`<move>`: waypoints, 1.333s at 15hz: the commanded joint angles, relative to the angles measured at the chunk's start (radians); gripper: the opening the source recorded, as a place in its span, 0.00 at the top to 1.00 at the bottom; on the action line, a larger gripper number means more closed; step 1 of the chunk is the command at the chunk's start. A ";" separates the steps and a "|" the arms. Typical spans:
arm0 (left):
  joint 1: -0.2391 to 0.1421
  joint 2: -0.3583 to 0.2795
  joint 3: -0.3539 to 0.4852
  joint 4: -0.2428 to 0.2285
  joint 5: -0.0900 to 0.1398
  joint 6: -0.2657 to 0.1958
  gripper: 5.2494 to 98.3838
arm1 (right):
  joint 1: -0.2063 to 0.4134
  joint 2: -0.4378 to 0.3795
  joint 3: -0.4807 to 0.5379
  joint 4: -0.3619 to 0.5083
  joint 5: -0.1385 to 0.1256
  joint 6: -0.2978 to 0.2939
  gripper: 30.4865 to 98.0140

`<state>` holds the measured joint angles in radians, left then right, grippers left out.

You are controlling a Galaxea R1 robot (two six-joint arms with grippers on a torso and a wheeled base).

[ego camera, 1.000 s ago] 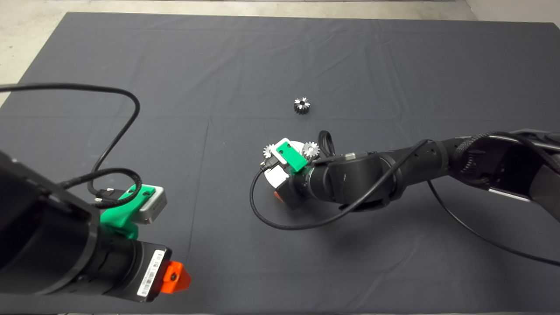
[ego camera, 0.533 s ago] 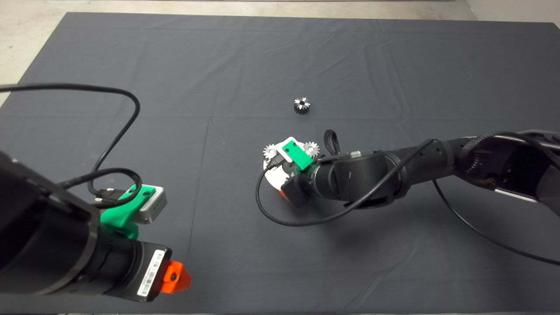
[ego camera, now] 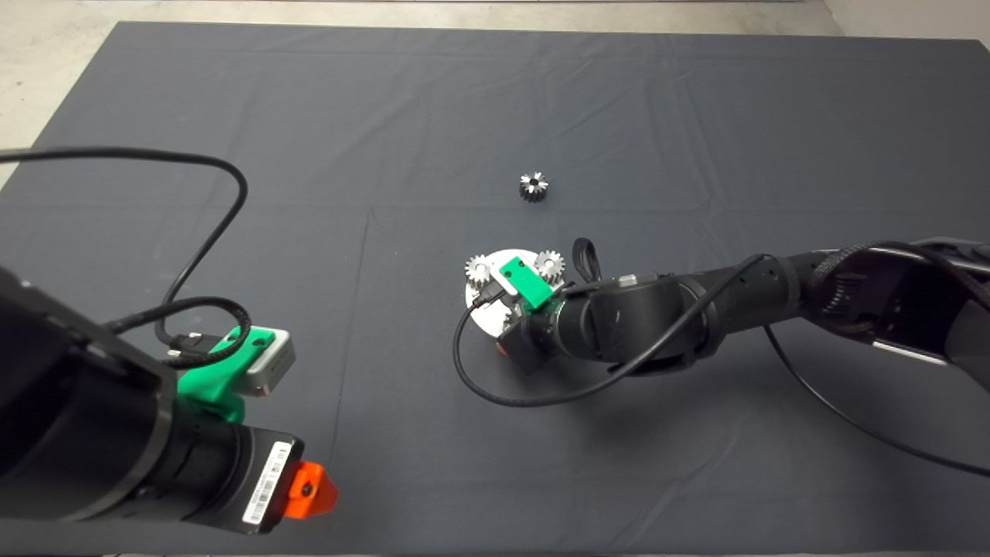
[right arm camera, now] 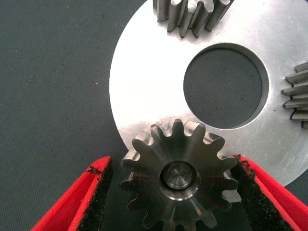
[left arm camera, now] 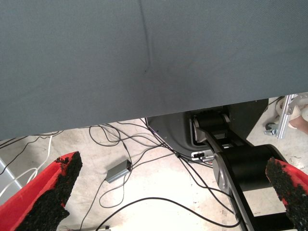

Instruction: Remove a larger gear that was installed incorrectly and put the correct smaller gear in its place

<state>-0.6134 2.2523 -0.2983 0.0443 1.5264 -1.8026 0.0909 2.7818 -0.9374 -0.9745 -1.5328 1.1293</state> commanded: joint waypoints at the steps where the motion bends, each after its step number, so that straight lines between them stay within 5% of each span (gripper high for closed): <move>1: -0.016 0.002 0.019 -0.014 0.017 -0.011 0.00 | 0.009 -0.009 0.004 -0.015 -0.036 -0.003 0.49; 11: -0.016 0.000 0.019 -0.014 0.017 -0.011 0.00 | 0.009 -0.018 0.002 -0.015 -0.036 -0.002 0.67; 20: -0.016 0.000 0.019 -0.014 0.017 -0.011 0.00 | 0.015 -0.016 0.000 -0.014 -0.036 0.009 0.70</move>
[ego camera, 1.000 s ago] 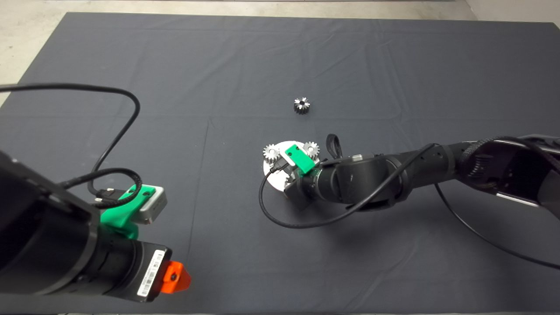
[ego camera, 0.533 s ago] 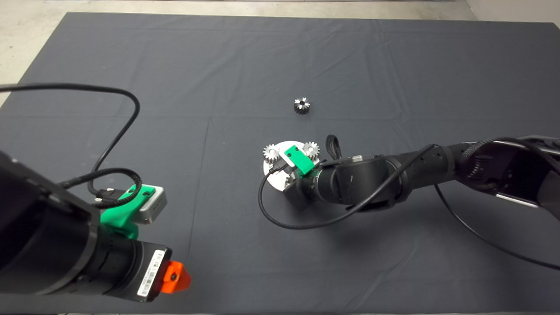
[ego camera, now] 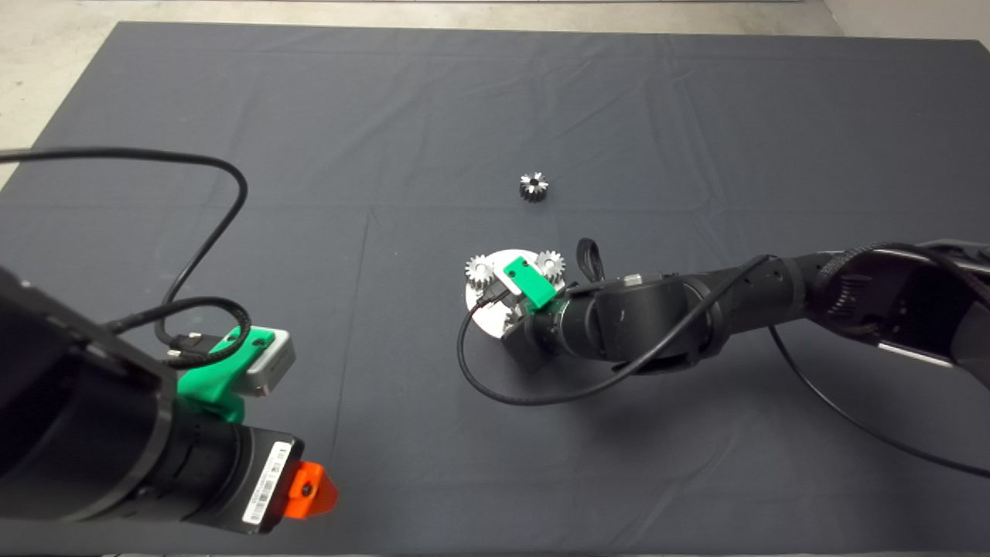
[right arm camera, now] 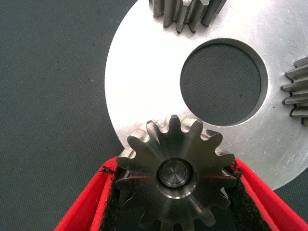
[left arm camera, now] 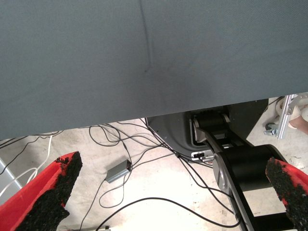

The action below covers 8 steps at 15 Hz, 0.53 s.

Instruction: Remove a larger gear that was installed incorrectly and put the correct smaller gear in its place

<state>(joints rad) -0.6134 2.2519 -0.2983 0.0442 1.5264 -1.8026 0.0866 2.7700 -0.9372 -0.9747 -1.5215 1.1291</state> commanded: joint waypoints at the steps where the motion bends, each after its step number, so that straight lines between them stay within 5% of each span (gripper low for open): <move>1: -0.016 0.001 0.019 -0.014 0.017 -0.011 0.00 | 0.022 -0.002 0.000 -0.012 -0.049 0.009 0.70; 8: -0.016 0.001 0.019 -0.014 0.008 -0.011 0.00 | 0.075 -0.005 0.071 0.007 -0.051 0.012 0.71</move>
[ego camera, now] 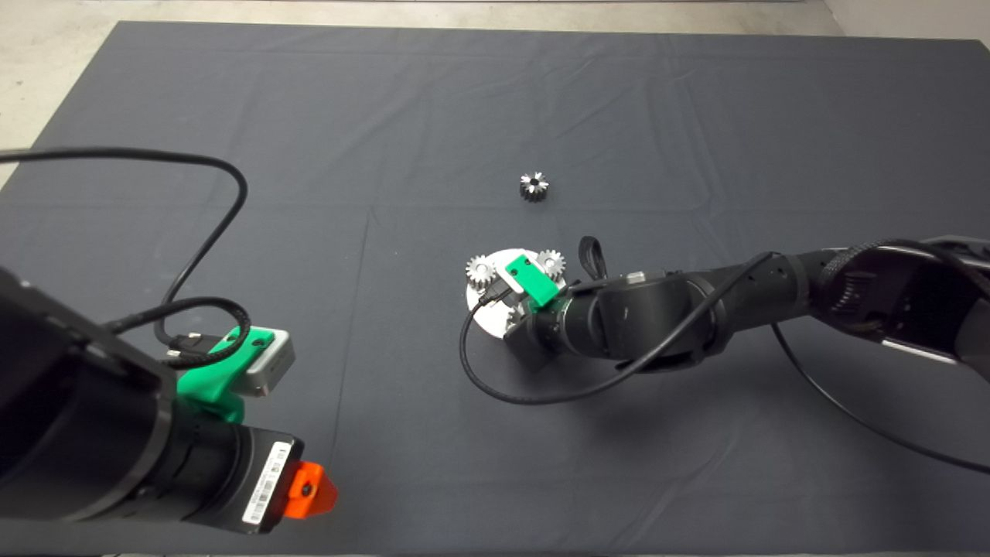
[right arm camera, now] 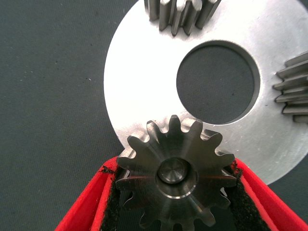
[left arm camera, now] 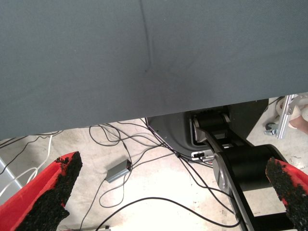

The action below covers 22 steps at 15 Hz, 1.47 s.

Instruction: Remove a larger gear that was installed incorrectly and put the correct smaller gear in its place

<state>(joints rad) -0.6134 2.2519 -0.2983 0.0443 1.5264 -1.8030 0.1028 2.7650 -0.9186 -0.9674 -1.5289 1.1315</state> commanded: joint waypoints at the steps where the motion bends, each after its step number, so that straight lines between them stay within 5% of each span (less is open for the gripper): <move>1: -0.016 0.002 0.018 -0.014 0.008 -0.010 0.00 | 0.061 -0.001 0.053 0.001 -0.043 0.011 0.71; 6: -0.016 0.001 0.019 -0.014 0.008 -0.010 0.00 | 0.103 -0.014 0.055 0.090 -0.043 0.017 0.71; 10: -0.016 0.004 0.019 -0.014 0.008 -0.018 0.00 | 0.103 -0.146 0.065 0.150 -0.043 0.020 0.71; 15: -0.016 0.004 0.019 -0.014 0.003 -0.018 0.00 | 0.100 -0.329 0.172 0.151 -0.042 0.030 0.71; 22: -0.016 0.004 0.019 -0.014 0.002 -0.019 0.00 | 0.091 -0.389 0.195 0.148 -0.041 0.030 0.71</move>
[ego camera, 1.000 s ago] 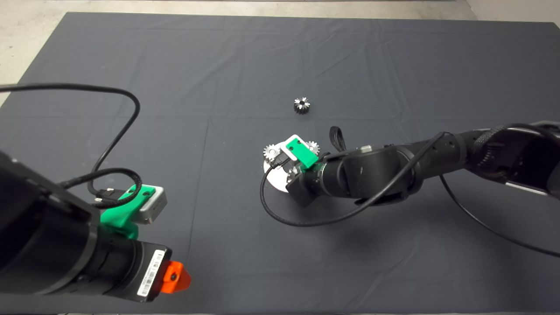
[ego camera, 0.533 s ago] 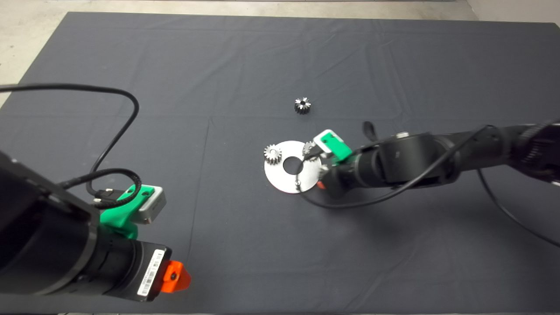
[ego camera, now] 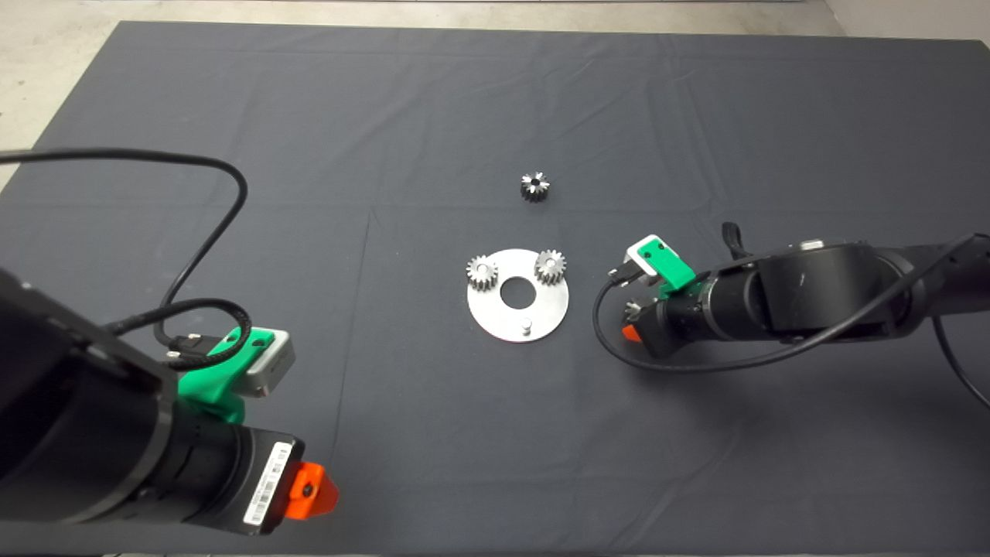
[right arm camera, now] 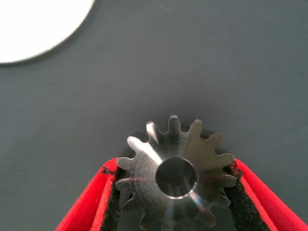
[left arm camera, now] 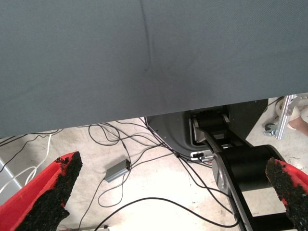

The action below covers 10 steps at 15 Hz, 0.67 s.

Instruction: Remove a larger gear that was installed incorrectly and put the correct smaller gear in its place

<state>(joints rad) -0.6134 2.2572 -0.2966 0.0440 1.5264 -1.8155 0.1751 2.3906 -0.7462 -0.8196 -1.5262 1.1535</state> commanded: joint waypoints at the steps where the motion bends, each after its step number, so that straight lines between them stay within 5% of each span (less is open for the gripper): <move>1: -0.016 -0.001 0.018 -0.013 0.001 -0.007 0.00 | 0.018 -0.017 0.024 0.000 -0.043 0.009 0.71; 10: -0.016 0.002 0.018 -0.013 0.001 -0.011 0.00 | 0.021 -0.026 0.044 -0.001 -0.046 0.009 0.62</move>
<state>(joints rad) -0.6132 2.2577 -0.2966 0.0440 1.5260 -1.8185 0.1755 2.3713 -0.7211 -0.8198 -1.5309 1.1540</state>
